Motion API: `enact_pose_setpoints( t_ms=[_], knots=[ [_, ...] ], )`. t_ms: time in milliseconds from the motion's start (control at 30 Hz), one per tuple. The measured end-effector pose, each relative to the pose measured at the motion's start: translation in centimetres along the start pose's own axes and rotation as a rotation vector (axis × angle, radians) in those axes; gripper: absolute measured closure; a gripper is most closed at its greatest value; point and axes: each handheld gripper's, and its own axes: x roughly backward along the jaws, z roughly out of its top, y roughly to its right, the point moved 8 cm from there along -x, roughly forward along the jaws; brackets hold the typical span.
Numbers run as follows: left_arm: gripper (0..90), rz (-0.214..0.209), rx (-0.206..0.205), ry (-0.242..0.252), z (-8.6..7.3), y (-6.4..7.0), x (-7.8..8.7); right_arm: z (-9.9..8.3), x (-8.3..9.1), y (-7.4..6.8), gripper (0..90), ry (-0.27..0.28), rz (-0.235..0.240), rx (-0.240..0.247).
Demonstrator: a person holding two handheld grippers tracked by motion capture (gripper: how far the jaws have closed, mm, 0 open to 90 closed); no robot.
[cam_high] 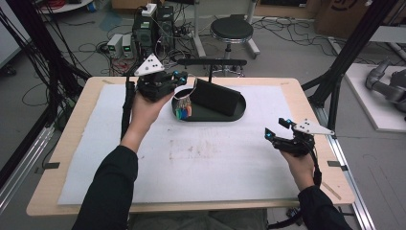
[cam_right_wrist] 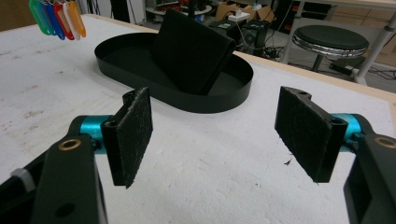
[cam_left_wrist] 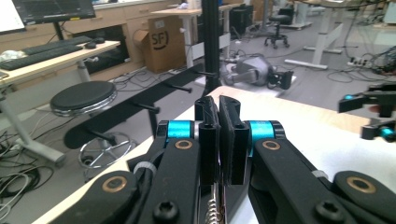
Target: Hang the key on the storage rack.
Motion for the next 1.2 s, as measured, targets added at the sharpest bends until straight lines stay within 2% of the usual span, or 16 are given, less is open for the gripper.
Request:
enact_pose_setpoints(
  t_ms=[267,500,800,1033,1200],
  knots=[
    [86.4,0.050,0.013,-0.011,0.0,-1.9,-1.6,0.0,0.0,0.0,28.0,0.004,0.003,0.000],
    [86.4,0.095,0.000,-0.032,-0.2,-3.1,-3.4,0.1,0.0,0.1,28.0,0.007,0.004,-0.005],
    [86.4,0.134,0.001,-0.067,-1.2,-4.5,-5.0,0.1,0.1,0.1,28.0,0.013,0.008,-0.010],
    [86.4,0.177,0.036,-0.075,-2.5,-6.1,-6.0,0.1,0.1,0.1,28.0,0.013,0.009,-0.012],
    [86.4,0.192,0.059,-0.075,-3.2,-6.8,-6.5,0.1,0.1,0.2,28.0,0.011,0.011,-0.014]
  ],
)
